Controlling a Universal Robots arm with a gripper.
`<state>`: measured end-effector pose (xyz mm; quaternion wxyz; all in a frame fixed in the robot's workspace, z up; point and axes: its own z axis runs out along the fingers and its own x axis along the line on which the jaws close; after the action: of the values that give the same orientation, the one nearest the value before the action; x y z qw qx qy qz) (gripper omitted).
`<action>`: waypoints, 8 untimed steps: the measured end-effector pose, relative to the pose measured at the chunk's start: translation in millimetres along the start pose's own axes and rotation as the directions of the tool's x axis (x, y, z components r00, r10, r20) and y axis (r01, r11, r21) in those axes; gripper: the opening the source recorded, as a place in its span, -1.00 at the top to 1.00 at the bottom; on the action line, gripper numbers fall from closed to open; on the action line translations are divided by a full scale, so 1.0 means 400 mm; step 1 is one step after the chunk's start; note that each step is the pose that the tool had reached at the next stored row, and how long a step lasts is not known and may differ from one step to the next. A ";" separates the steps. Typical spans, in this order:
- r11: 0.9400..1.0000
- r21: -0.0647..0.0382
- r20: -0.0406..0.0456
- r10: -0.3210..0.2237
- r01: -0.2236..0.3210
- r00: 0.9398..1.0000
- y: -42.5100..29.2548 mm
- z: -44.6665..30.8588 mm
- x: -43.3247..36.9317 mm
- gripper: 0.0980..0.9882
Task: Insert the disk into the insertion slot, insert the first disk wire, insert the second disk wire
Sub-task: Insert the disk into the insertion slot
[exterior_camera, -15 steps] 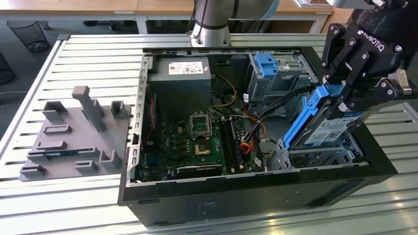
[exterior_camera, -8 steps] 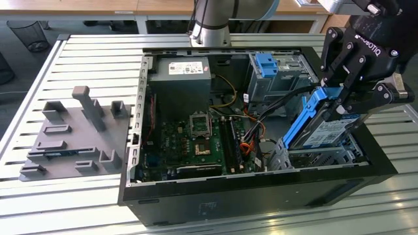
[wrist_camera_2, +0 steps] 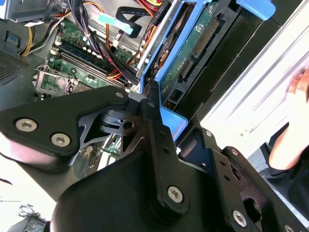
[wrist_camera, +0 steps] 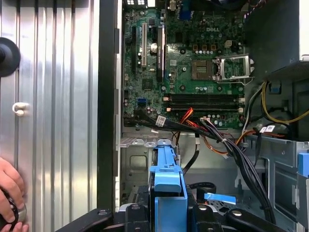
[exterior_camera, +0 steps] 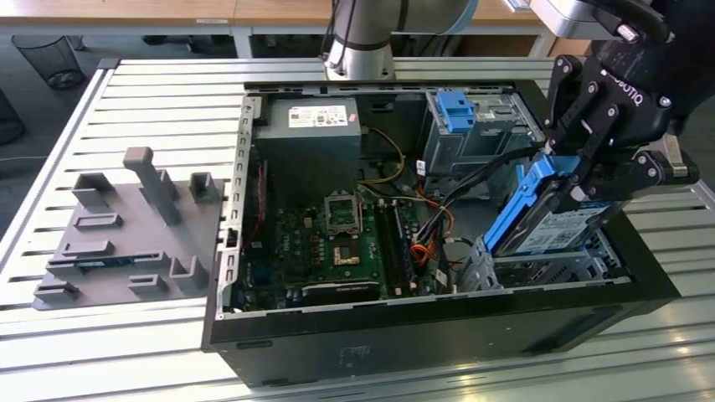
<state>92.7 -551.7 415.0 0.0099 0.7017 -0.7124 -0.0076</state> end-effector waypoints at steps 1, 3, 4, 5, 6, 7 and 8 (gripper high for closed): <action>1.000 0.000 0.000 0.000 0.000 1.000 0.000 0.002 0.000 0.40; 1.000 0.000 0.000 0.000 0.000 1.000 0.000 0.005 0.000 0.40; 1.000 0.000 0.000 0.000 0.000 1.000 0.000 0.007 0.000 0.40; 1.000 0.000 0.000 0.000 0.000 1.000 0.000 0.009 0.000 0.40; 1.000 0.000 0.000 0.000 0.000 1.000 0.000 0.010 0.000 0.40; 1.000 0.000 0.000 0.000 0.000 1.000 0.000 0.012 0.000 0.40; 1.000 0.000 0.000 0.000 0.000 1.000 0.000 0.014 0.000 0.40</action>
<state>92.6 -551.6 409.4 0.0100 0.7017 -0.7124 -0.0075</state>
